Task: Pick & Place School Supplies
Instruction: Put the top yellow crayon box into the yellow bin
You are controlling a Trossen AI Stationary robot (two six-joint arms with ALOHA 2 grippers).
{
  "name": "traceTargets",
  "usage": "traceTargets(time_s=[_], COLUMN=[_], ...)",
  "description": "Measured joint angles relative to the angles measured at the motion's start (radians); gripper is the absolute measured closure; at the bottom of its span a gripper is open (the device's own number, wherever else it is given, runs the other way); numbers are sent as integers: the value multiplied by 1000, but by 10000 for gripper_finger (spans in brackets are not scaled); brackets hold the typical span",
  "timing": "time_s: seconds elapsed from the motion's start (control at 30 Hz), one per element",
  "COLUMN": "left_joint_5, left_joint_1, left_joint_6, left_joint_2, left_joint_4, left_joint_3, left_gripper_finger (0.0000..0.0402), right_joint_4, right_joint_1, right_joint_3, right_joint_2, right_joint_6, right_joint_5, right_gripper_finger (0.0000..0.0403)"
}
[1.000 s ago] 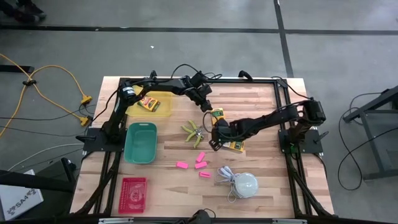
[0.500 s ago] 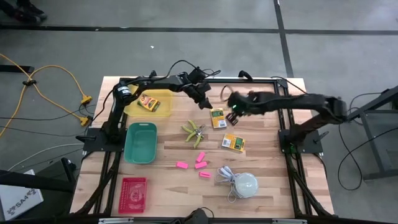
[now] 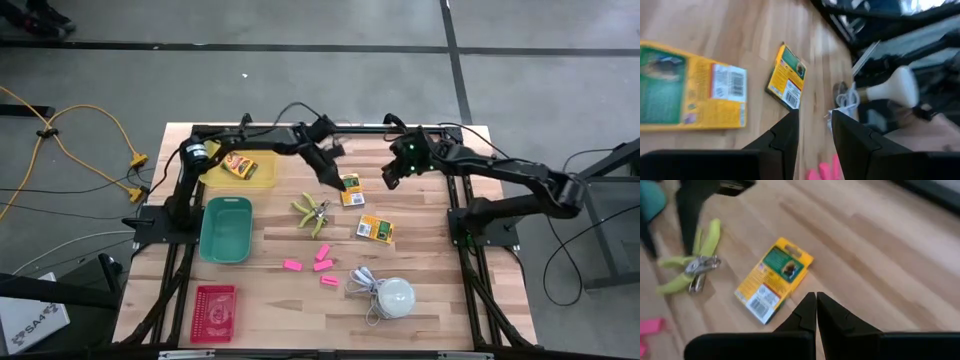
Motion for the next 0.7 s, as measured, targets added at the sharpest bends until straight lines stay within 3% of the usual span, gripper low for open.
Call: traceTargets(time_s=[0.17, 0.37, 0.43, 0.6, 0.7], left_joint_5=[-263, -576, -650, -936, -998], left_joint_1=[-124, -247, -277, -333, -350], left_joint_6=[31, 30, 5, -72, -89], left_joint_2=[-17, -32, -31, -31, -31], left_joint_4=[-9, 6, 8, 74, 173], left_joint_3=[0, 0, -1, -47, -80], left_gripper_finger=[289, 290, 290, 290, 290], right_joint_4=[17, 16, 13, 19, 21], right_joint_1=[-70, -52, -31, 4, -6], right_joint_3=[-6, -6, -5, 23, 53], right_joint_2=[41, 53, 53, 54, 54], right_joint_6=[-70, -354, -385, -365, -345], right_joint_5=[-142, -160, -109, 157, 167], right_gripper_finger=[401, 401, 401, 401, 401])
